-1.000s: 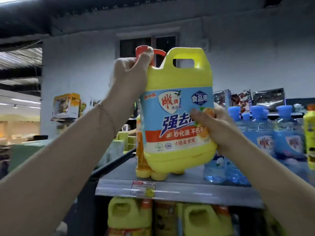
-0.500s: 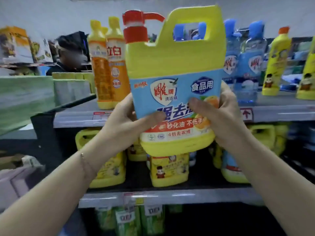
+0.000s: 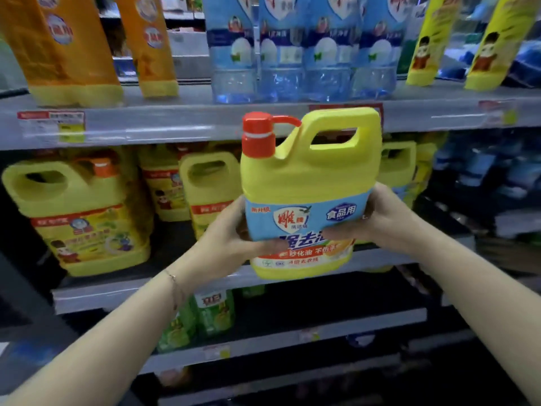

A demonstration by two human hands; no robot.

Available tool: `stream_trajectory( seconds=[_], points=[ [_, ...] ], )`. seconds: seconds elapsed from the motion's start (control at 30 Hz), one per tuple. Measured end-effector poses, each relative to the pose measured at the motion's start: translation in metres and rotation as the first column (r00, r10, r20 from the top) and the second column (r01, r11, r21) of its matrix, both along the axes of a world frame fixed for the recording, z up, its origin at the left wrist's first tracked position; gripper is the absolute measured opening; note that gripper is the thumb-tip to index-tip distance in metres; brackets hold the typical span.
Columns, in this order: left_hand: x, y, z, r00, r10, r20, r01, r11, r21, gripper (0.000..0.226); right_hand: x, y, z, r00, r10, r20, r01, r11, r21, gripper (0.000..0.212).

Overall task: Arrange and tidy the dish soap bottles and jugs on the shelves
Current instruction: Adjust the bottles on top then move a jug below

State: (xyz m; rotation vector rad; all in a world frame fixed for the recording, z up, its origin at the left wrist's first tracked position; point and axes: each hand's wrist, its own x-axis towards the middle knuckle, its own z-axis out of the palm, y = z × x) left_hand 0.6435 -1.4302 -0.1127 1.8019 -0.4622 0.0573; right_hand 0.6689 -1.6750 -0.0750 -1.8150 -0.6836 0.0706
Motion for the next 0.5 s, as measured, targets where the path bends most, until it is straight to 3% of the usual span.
stream_trajectory(
  seconds=[0.1,0.2,0.5],
  points=[
    [0.017,-0.018,-0.013,0.997,0.005,-0.076,-0.003,1.0,0.021,0.059,0.016,-0.019,-0.015,0.994,-0.064,-0.091,0.058,0.996,-0.068,0.057],
    [0.032,-0.031,-0.025,0.997,0.022,-0.08,-0.016,0.997,0.078,0.068,0.034,-0.032,-0.031,0.985,-0.118,-0.128,0.101,0.986,-0.129,0.053],
    [0.064,-0.038,-0.052,0.986,0.165,-0.035,-0.165,0.986,0.009,0.068,0.073,-0.029,-0.061,0.96,-0.274,-0.053,0.264,0.955,-0.137,0.051]
  ],
)
